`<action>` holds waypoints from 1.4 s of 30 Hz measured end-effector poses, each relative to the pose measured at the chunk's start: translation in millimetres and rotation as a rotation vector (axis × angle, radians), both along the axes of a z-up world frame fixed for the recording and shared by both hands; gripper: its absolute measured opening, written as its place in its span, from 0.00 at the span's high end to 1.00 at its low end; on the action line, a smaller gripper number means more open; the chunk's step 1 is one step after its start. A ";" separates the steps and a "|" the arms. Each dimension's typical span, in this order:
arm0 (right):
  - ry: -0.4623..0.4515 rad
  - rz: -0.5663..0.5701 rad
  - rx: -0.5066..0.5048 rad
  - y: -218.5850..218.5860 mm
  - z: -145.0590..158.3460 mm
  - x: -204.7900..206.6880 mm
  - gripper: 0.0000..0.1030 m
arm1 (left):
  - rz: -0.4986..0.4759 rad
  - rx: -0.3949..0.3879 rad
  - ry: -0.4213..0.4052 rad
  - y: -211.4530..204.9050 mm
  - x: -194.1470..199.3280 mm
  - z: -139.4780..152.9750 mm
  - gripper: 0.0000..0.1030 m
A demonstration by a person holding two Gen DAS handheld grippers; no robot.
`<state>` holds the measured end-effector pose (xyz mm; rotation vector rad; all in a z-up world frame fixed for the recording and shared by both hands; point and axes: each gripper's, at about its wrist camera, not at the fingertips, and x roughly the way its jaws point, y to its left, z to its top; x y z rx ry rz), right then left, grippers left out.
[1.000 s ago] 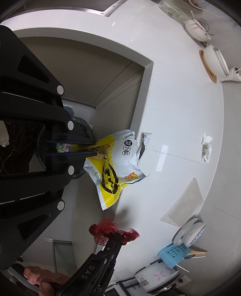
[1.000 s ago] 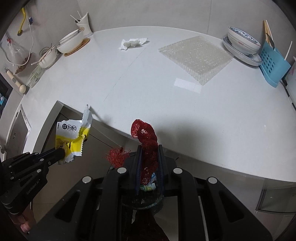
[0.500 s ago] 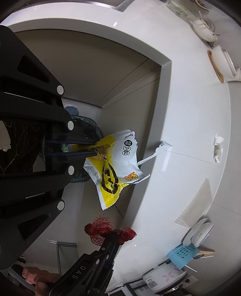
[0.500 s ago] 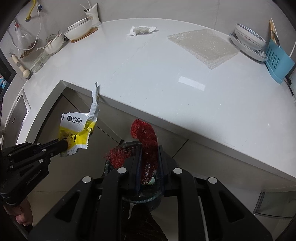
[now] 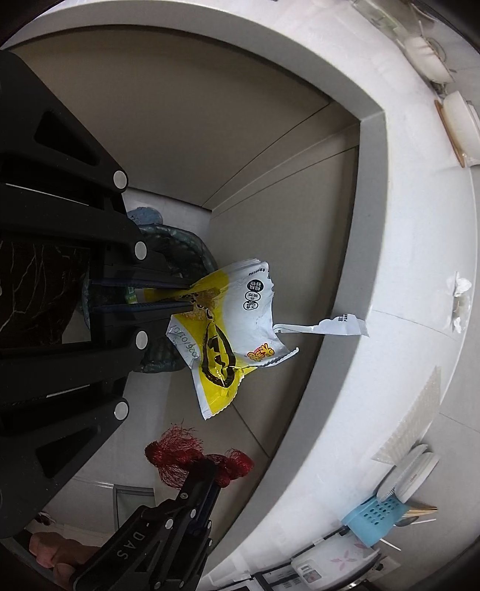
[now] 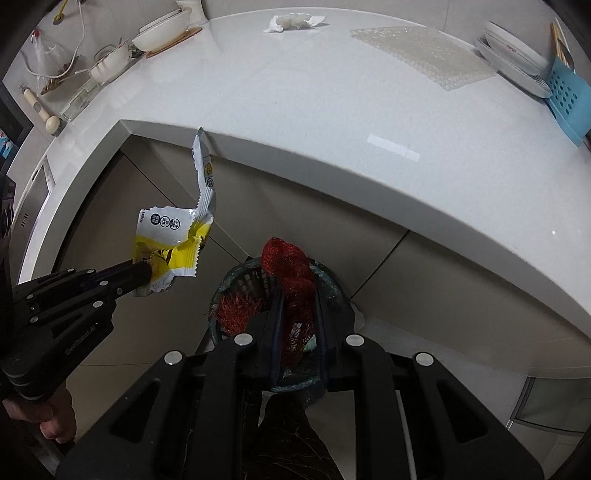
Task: Collect trash
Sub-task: 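Carry the yellow bag and red net down over the trash bin, then open the left gripper over the bin, dropping the yellow bag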
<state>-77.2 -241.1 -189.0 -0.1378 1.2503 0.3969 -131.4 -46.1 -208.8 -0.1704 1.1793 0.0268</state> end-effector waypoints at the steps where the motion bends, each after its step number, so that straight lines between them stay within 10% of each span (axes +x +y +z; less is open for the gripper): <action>1: 0.004 0.000 0.002 -0.1 -4.4 -0.4 0.86 | 0.002 0.001 0.006 0.4 0.6 -3.1 0.94; 28: 0.109 -0.036 -0.012 3.8 -57.6 5.3 0.85 | -0.053 0.015 0.131 -1.8 6.4 -74.9 0.85; 42: 0.127 -0.036 0.002 3.8 -66.3 8.1 0.84 | -0.029 0.005 0.109 7.8 7.4 -73.4 0.44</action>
